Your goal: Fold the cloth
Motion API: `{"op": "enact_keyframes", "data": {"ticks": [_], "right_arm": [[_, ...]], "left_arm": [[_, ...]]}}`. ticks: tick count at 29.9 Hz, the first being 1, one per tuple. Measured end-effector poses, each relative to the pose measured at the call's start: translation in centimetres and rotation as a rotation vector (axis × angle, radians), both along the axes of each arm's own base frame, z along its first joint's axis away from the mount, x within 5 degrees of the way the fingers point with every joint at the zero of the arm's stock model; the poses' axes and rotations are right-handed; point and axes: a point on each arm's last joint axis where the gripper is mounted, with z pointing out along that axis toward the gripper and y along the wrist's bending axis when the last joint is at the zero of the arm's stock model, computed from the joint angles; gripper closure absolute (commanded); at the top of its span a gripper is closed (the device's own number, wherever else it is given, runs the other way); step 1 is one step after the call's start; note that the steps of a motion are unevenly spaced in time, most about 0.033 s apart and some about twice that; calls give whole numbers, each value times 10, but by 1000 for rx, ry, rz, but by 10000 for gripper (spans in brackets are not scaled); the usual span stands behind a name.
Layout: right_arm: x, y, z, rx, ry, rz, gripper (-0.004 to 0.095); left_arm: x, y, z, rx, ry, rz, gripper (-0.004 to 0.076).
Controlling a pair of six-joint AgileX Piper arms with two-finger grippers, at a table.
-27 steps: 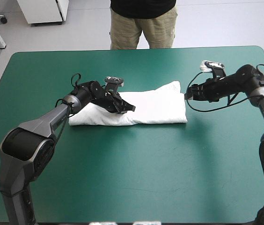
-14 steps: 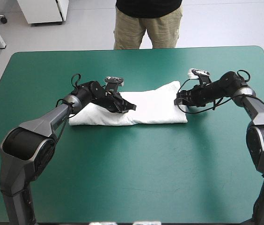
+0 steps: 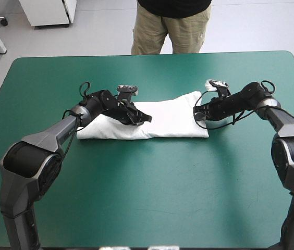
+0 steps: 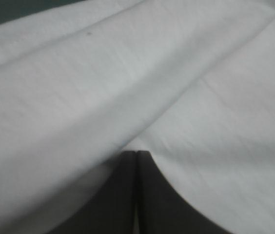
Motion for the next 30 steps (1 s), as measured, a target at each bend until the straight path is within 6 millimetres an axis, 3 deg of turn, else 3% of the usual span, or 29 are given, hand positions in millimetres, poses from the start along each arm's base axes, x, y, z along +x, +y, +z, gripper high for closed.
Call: {"op": "enact_keyframes", "data": {"ticks": [7, 11, 15, 19, 23, 26, 30], "right_arm": [[-13, 8, 55, 47, -149, 23, 908], [-24, 29, 76, 68, -187, 71, 906], [-33, 69, 91, 65, -210, 157, 907], [-47, 120, 116, 40, -274, 247, 906], [-59, 170, 143, 44, -348, 323, 906], [-57, 202, 144, 51, -363, 351, 906], [-45, 241, 132, 66, -341, 388, 907]], "left_arm": [[-1, 2, 8, 4, -39, 3, 733], [-8, 18, 50, 45, -149, -14, 733], [-29, 58, 125, 81, -288, 25, 733], [-70, 106, 187, 126, -374, 92, 733], [-109, 133, 225, 139, -426, 141, 733], [-139, 141, 247, 131, -479, 156, 733], [-166, 144, 265, 114, -540, 163, 733]]}}
